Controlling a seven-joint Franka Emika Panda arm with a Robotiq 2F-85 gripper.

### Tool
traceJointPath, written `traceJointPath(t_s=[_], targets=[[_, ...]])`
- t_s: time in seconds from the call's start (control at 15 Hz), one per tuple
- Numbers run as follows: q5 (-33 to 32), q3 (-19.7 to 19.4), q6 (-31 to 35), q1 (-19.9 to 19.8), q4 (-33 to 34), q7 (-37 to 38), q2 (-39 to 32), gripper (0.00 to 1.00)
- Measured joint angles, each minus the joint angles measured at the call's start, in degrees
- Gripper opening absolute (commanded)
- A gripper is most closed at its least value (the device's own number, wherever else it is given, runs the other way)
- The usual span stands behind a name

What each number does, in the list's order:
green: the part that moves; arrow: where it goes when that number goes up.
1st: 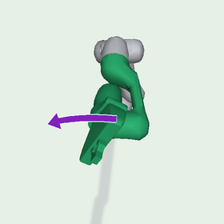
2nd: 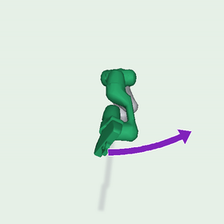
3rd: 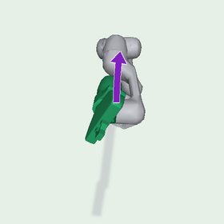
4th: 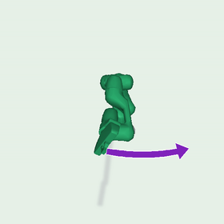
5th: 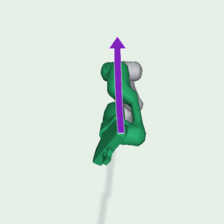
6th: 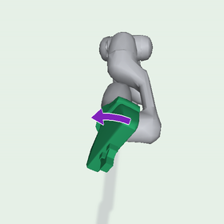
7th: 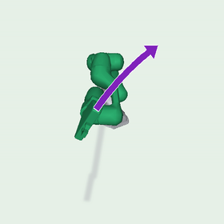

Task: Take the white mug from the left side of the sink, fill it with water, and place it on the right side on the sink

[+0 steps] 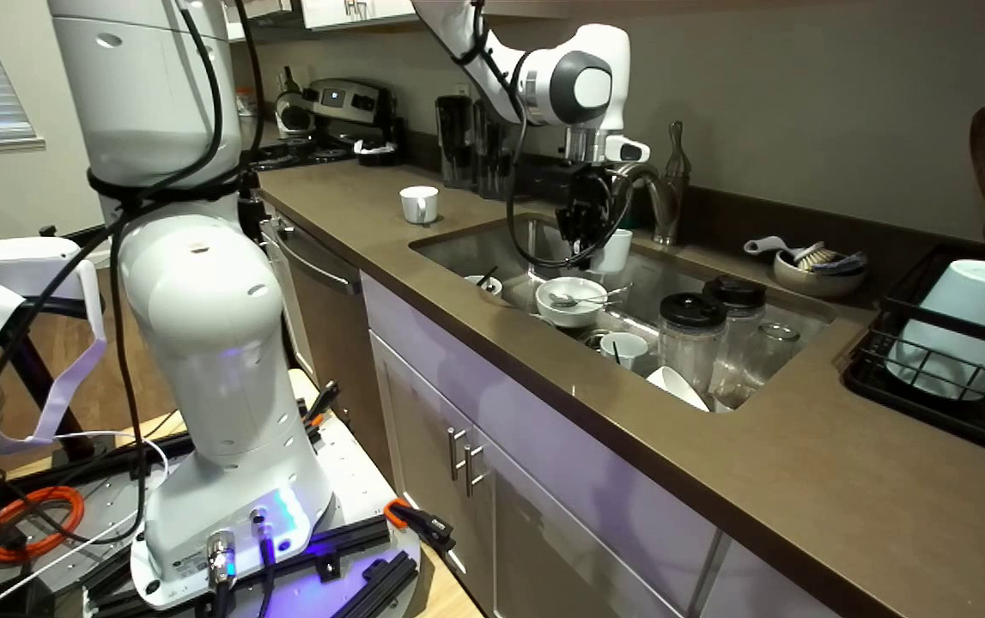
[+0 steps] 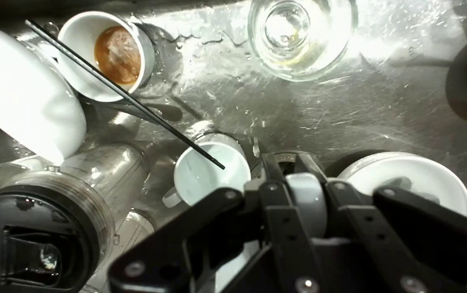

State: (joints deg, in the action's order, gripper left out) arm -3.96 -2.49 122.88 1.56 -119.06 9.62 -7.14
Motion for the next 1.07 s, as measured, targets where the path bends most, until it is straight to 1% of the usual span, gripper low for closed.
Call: traceJointPath(t_s=[0.47,0.53,1.07], targets=[[0.0,0.0,0.0,0.0,2.4,0.0,-1.8,0.07],[0.0,0.0,0.0,0.0,2.7,0.0,-2.0,0.16],[0.0,0.0,0.0,0.0,2.6,0.0,-2.6,0.16]])
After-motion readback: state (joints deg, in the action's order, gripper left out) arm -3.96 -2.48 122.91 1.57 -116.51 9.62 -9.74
